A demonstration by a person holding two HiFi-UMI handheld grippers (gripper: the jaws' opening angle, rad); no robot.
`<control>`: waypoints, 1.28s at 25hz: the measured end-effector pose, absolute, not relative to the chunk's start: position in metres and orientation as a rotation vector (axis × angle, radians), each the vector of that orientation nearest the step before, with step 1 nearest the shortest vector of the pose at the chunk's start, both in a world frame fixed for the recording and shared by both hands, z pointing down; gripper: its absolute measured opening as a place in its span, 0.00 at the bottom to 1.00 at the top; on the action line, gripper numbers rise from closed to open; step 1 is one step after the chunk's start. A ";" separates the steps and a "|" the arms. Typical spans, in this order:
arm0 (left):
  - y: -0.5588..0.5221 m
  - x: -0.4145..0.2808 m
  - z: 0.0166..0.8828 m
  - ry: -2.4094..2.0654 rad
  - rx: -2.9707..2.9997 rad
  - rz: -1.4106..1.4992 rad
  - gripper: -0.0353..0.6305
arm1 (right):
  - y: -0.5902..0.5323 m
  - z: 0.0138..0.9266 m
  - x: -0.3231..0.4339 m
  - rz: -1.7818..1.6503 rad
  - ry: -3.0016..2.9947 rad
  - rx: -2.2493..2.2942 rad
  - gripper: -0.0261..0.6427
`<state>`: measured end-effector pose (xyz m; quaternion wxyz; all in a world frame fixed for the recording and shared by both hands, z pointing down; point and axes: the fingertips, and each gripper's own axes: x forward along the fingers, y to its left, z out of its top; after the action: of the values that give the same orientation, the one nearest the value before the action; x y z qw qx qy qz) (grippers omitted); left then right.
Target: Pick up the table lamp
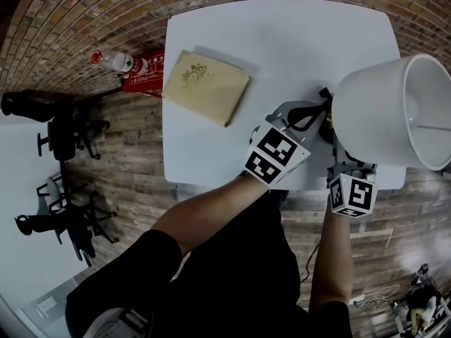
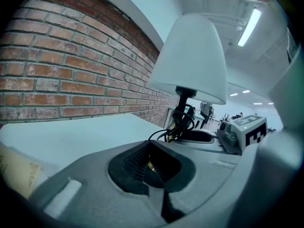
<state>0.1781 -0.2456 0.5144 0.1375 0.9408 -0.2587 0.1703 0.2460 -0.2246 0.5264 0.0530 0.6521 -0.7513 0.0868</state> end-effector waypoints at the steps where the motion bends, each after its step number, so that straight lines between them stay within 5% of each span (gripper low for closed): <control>1: -0.247 0.179 0.516 -0.751 2.718 0.505 0.06 | -0.228 0.527 0.247 0.255 -2.285 1.983 0.44; 14: -0.263 0.186 0.530 -0.779 2.680 0.505 0.06 | -0.285 0.522 0.238 0.170 -2.321 2.004 0.46; 32: -0.308 0.159 0.563 -0.936 2.650 0.646 0.06 | -0.298 0.525 0.226 0.173 -2.313 1.901 0.30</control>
<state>0.1595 -0.3079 0.5627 0.1284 0.9113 -0.3219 0.2223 0.2263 -0.2981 0.5245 0.0715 0.6322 -0.7693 0.0577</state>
